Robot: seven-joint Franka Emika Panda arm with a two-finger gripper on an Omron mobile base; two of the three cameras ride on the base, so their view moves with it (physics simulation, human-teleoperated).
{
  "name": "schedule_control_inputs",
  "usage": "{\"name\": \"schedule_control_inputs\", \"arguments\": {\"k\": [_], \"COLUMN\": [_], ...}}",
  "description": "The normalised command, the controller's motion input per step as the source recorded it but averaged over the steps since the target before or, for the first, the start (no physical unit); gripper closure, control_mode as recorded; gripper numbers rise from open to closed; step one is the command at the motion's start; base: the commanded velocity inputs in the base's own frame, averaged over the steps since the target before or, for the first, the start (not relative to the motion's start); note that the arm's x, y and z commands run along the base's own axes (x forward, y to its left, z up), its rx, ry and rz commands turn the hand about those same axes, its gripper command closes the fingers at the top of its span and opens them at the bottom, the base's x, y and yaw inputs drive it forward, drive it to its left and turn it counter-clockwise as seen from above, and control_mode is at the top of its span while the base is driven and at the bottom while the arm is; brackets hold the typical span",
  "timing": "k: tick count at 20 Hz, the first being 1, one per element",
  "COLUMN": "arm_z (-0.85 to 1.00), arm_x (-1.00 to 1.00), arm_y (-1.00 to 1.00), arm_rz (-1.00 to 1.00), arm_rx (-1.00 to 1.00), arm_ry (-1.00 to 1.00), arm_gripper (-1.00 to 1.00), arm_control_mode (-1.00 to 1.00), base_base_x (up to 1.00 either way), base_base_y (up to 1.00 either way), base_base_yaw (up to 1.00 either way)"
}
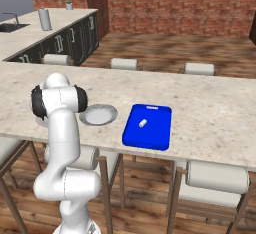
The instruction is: Move the dessert items from the plates to the tray.
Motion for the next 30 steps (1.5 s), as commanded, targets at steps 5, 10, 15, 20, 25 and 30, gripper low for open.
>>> {"name": "schedule_control_inputs", "arguments": {"k": [5, 10, 15, 20, 25, 30], "arm_z": [-0.16, 0.00, 0.00, 0.02, 0.52, 1.00], "arm_x": [-0.19, 0.00, 0.00, 0.00, -0.02, -0.17], "arm_y": [0.01, 0.00, 0.00, 0.00, -0.16, -0.67], "arm_rz": [0.00, 0.00, 0.00, 0.00, -0.01, -0.02], "arm_rx": [0.00, 0.00, 0.00, 0.00, 0.04, 0.02], "arm_ry": [0.00, 0.00, 0.00, 0.00, -0.02, -0.06], "arm_gripper": [-1.00, 1.00, 1.00, 1.00, 1.00, 1.00], "arm_control_mode": [-1.00, -1.00, -1.00, -1.00, -1.00, -1.00], "base_base_x": [0.00, 0.00, 0.00, 0.00, 0.00, 0.00], "base_base_y": [0.00, 0.00, 0.00, 0.00, 0.00, 0.00], "base_base_yaw": [0.00, 0.00, 0.00, 0.00, 0.00, 0.00]}}
